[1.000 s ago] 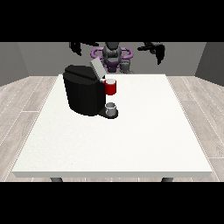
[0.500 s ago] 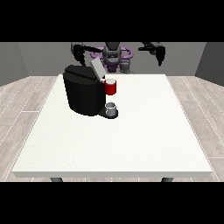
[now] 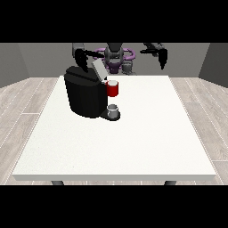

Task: Insert the coffee pod into the coffee machine and close the lid

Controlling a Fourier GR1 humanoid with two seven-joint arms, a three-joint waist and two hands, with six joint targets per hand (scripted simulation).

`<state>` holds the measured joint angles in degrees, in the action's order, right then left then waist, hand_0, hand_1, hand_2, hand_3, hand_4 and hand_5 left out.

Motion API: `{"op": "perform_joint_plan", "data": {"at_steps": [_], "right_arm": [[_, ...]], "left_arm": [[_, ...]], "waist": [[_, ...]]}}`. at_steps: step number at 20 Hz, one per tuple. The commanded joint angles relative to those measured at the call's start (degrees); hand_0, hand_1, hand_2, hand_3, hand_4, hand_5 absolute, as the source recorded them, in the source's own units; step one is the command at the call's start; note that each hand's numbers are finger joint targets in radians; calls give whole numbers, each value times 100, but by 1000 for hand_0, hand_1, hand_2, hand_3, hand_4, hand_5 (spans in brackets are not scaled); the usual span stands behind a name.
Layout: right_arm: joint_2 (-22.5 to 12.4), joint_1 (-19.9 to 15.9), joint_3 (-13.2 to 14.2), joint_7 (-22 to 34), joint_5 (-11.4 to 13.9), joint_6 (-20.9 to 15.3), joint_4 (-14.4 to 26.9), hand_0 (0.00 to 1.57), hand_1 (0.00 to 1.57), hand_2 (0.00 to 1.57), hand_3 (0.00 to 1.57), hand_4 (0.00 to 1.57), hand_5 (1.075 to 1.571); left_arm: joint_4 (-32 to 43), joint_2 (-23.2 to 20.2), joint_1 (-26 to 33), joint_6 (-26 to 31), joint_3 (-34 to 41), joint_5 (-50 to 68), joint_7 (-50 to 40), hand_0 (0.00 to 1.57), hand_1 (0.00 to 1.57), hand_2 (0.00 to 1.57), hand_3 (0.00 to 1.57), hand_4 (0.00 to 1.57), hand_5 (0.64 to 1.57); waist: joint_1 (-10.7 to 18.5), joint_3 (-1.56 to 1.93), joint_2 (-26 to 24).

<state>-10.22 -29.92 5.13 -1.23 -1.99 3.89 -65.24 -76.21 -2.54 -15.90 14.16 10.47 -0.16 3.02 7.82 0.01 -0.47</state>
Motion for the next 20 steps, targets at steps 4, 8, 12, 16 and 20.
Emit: {"op": "perform_joint_plan", "data": {"at_steps": [4,8,12,16,20], "right_arm": [[200,-190,-190,-178,210,20,217,0,0,0,0,0,1571],[271,-617,-206,-126,293,-91,347,0,0,0,0,0,1571],[359,-692,-217,-452,404,-166,568,0,0,0,0,0,1571],[326,-963,-239,-72,432,-164,539,0,0,0,0,0,1571],[411,-964,-339,-92,521,-122,533,0,0,0,0,77,1571]], "left_arm": [[-170,-305,181,-12,100,163,128,0,0,0,0,0,1571],[-114,-217,52,-219,61,117,302,0,0,0,0,0,1571],[-263,-132,137,-302,-142,17,325,0,0,0,0,0,1571],[-77,-418,90,-194,102,200,172,0,0,0,0,0,1571],[133,-532,-1,-173,156,267,252,0,0,0,0,0,1571]], "waist": [[-185,-1,194],[-166,-2,384],[-45,-2,511],[-82,-3,426],[-270,-3,394]]}}
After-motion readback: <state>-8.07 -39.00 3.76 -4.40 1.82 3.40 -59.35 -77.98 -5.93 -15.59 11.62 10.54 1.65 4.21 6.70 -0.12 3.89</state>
